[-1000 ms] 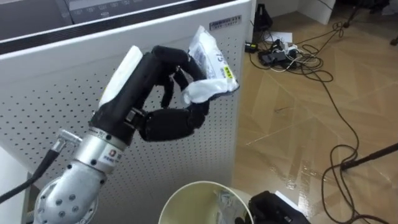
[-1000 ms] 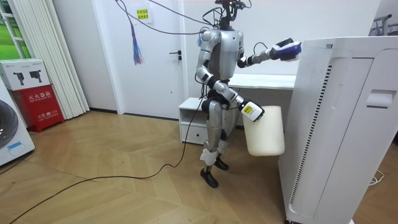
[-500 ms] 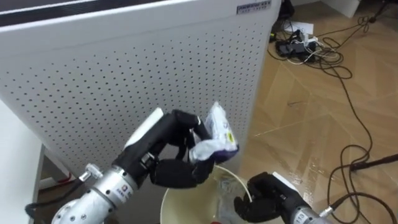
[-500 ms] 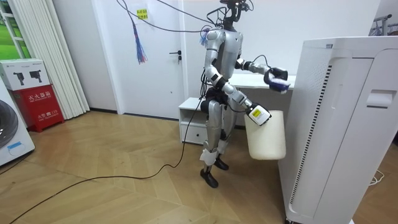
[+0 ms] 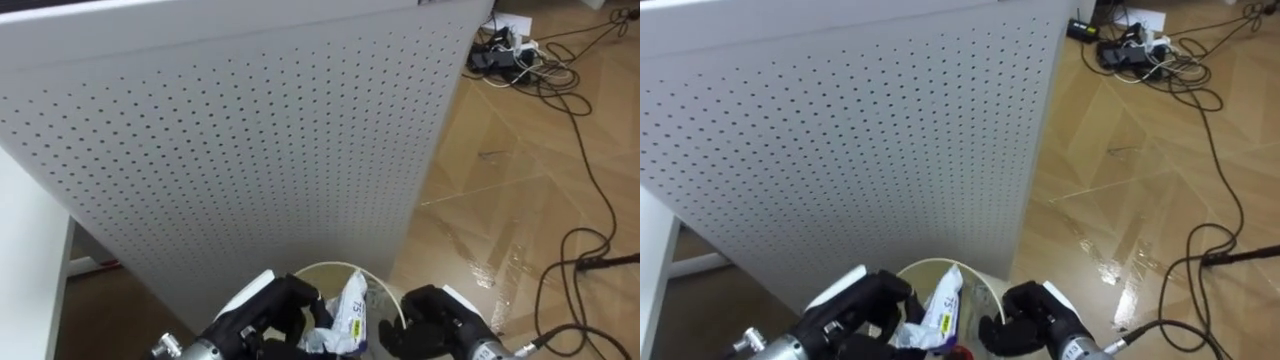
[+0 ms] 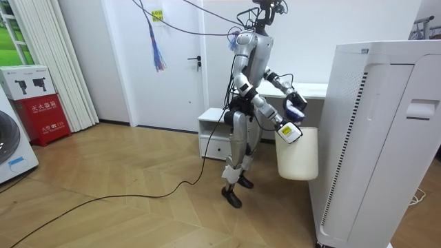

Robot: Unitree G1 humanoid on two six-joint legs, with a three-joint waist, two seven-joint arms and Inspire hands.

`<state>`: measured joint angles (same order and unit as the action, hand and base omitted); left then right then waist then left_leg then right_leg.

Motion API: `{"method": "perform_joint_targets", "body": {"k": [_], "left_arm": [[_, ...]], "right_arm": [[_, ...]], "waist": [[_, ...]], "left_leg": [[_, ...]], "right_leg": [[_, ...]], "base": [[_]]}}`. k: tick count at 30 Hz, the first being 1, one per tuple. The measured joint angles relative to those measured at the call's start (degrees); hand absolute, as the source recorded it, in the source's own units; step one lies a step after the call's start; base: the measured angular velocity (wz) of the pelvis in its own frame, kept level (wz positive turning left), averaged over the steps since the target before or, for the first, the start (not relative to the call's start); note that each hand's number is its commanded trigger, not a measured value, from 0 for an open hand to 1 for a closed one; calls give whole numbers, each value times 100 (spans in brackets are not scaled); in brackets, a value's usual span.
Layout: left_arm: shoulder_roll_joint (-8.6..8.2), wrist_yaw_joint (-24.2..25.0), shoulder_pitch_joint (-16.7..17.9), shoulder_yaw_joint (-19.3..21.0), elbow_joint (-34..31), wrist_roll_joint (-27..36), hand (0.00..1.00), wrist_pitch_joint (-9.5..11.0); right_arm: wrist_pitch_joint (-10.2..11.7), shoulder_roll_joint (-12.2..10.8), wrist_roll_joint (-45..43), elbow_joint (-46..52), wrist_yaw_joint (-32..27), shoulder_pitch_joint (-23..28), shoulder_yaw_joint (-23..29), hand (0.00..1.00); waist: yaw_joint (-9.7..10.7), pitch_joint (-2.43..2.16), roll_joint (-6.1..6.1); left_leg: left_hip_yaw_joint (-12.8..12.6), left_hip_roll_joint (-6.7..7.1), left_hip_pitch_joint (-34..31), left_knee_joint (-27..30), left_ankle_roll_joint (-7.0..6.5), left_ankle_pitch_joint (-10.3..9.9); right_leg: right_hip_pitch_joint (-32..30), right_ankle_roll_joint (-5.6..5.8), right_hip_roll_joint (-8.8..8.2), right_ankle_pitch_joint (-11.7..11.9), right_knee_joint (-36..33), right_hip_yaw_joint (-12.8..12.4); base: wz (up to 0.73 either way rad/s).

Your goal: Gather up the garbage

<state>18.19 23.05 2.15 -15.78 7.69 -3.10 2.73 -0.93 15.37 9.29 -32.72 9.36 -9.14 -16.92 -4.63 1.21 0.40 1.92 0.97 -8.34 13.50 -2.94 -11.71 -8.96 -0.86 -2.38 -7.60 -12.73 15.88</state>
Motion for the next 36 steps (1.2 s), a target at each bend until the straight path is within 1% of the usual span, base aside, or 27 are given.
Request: {"method": "perform_joint_targets", "body": {"k": [3,9,22,25,30,33,36], "left_arm": [[0,26,1,-19,182,-2,0,-27],[3,114,2,-19,200,0,0,-27],[10,127,3,-22,212,1,0,-27],[14,126,10,-21,212,1,0,-27],[15,108,45,-22,212,-40,0,-27],[9,104,146,-24,211,-37,0,-27],[6,89,254,-70,210,-35,0,-32]], "right_arm": [[3,-1,66,-45,-15,0,-30,100],[5,9,84,-105,-54,0,-39,100],[6,34,84,-196,-81,3,-89,100],[18,34,85,-196,-89,3,-193,100],[21,61,85,-196,-41,17,-210,100],[21,72,88,-196,-45,18,-209,100],[21,80,88,-195,-52,77,-209,100]], "waist": [[2,1,-2],[11,1,-1],[44,8,12],[114,12,26],[142,11,26],[184,9,21],[280,7,13]], "left_leg": [[3,0,-11,-4,0,0],[-3,-1,-15,-6,0,0],[-20,-2,-16,-9,0,0],[-35,-2,-5,-10,0,0],[-74,-2,52,-30,0,0],[-138,-6,78,-43,0,0],[-152,-17,147,-84,0,0]], "right_leg": [[-5,0,-2,0,0,1],[-3,1,-3,-1,0,9],[2,2,-3,-2,0,5],[12,3,-2,-2,0,2],[34,10,-5,-7,-8,-13],[45,12,-9,-8,-14,-12],[65,15,-8,-10,-69,-12]], "base": [[0],[1],[0],[0],[-6],[-5],[1]]}}
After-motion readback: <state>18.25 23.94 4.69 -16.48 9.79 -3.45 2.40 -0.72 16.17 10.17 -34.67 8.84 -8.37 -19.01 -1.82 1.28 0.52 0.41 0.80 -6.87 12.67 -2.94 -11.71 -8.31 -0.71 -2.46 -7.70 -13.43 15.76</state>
